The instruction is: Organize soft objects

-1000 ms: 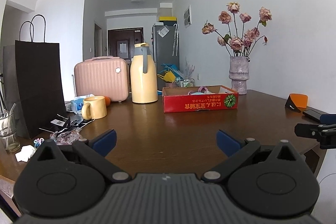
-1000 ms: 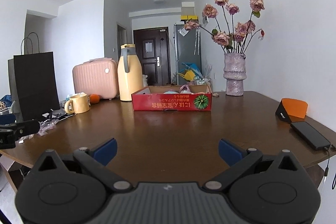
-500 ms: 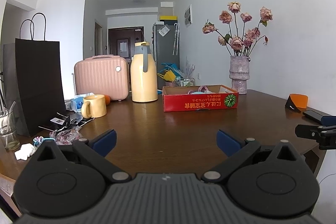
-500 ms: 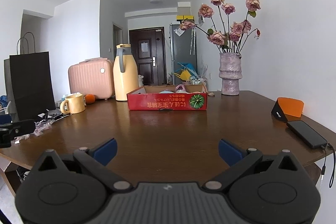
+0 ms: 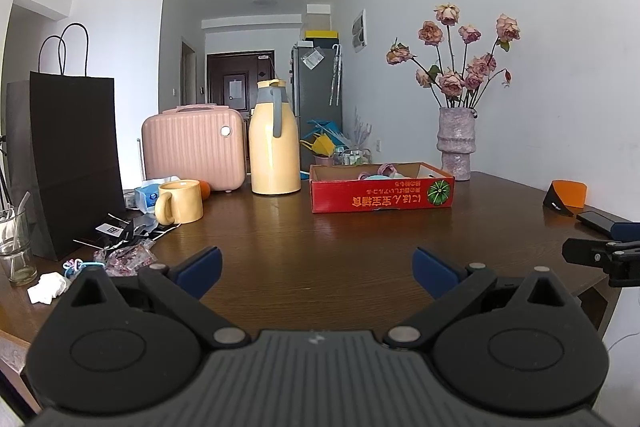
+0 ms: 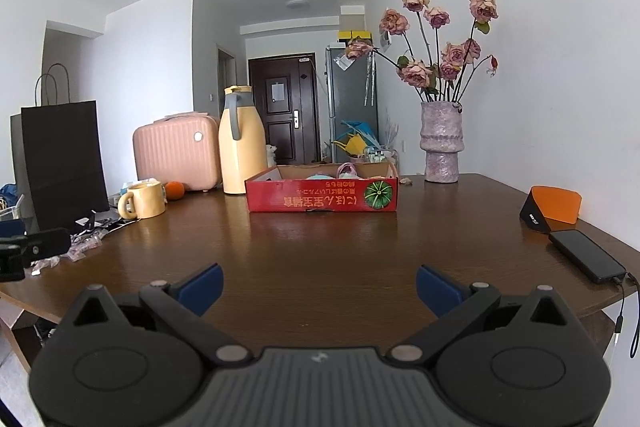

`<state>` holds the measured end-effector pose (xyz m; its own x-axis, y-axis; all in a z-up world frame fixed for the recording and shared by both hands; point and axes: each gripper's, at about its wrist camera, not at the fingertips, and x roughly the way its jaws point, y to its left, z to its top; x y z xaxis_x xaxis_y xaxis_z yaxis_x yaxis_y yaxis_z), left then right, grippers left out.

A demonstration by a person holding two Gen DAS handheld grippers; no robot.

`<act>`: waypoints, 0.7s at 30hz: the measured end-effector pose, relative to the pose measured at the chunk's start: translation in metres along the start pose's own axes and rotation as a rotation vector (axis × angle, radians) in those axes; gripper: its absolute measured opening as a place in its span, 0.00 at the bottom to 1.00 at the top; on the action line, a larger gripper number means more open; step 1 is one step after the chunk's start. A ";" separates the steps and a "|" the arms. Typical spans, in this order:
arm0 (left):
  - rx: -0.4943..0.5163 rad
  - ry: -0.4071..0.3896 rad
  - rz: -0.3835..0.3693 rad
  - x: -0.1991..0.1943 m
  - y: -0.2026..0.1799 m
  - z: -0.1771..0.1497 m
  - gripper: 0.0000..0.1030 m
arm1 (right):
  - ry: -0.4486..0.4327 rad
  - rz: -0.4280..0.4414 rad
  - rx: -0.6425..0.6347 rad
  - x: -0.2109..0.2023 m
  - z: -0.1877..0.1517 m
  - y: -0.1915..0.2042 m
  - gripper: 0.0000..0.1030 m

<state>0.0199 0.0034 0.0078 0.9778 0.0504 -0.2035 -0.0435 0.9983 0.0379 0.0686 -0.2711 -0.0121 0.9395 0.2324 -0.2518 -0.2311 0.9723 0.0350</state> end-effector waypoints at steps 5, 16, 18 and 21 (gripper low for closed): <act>0.003 -0.004 -0.002 -0.001 -0.001 0.000 1.00 | 0.001 0.002 0.003 0.000 -0.001 -0.001 1.00; 0.012 -0.011 -0.005 -0.002 -0.001 0.000 1.00 | 0.005 0.004 -0.008 0.002 -0.002 0.001 1.00; 0.011 -0.011 -0.004 -0.002 -0.001 0.000 1.00 | 0.004 0.006 -0.009 0.001 -0.002 0.002 1.00; 0.012 -0.011 -0.005 -0.002 -0.001 0.000 1.00 | 0.002 0.004 -0.006 0.002 -0.001 0.001 1.00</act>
<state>0.0180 0.0029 0.0078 0.9801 0.0454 -0.1931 -0.0366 0.9981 0.0490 0.0697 -0.2700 -0.0139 0.9381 0.2362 -0.2535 -0.2363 0.9712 0.0305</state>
